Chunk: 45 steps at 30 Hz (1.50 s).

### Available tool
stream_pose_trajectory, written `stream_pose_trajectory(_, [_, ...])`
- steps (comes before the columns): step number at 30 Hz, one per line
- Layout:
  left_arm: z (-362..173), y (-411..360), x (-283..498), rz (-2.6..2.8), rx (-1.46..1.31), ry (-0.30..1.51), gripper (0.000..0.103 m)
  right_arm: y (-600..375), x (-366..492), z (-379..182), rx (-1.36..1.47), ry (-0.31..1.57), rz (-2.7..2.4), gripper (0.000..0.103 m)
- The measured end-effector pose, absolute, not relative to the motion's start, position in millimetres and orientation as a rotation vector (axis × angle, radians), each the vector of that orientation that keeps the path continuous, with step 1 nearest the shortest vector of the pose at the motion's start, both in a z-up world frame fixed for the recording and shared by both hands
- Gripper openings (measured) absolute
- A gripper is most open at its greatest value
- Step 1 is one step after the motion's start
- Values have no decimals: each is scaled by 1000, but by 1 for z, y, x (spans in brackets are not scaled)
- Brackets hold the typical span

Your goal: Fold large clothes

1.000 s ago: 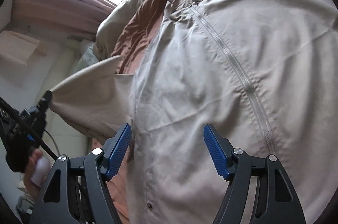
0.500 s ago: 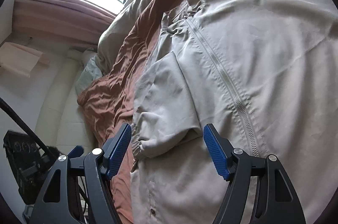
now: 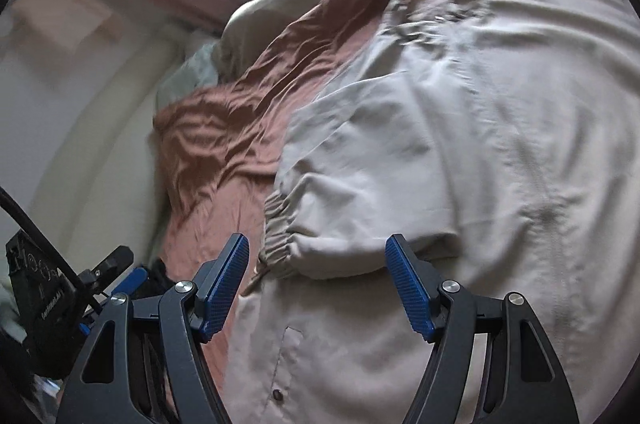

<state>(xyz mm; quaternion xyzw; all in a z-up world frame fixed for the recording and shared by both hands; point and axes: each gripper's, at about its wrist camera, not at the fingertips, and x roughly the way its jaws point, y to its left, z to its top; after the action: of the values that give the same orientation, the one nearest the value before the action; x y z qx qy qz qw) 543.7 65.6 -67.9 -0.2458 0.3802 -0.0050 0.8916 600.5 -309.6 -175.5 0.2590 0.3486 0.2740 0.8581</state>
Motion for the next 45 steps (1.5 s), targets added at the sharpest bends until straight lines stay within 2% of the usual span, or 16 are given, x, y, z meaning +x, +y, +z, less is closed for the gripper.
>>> stream_pose_trajectory(1, [-80,71,542,11,-522,801,64,-301,601,-174,503,735,584,69])
stream_pose_trajectory(4, [-111,83,547,12,-558,872,42,-278,599,-174,408,740,597,69])
stream_pose_trajectory(5, [-119,89,550,-1,-587,883,38,-271,600,-174,385,744,599,69])
stream_pose_trajectory(10, [-129,106,550,-3,-622,865,38,-232,606,-181,266,772,569,69])
stream_pose_trajectory(13, [-141,113,550,-19,-674,886,27,-209,610,-187,215,803,571,69])
stream_pose_trajectory(21, [-156,131,553,27,-725,897,26,-156,635,-185,96,806,507,69])
stream_pose_trajectory(30, [-158,160,543,72,-807,866,26,-104,660,-217,-78,853,429,69])
stream_pose_trajectory(32, [-158,158,543,70,-801,867,26,-102,661,-216,-105,843,405,40])
stream_pose_trajectory(33, [-157,158,543,66,-799,866,26,-105,661,-214,-78,846,425,37])
stream_pose_trajectory(37, [-154,144,551,9,-780,874,27,-131,659,-202,19,828,454,10])
stream_pose_trajectory(45, [-153,112,566,-23,-693,922,30,-211,640,-160,232,728,496,8])
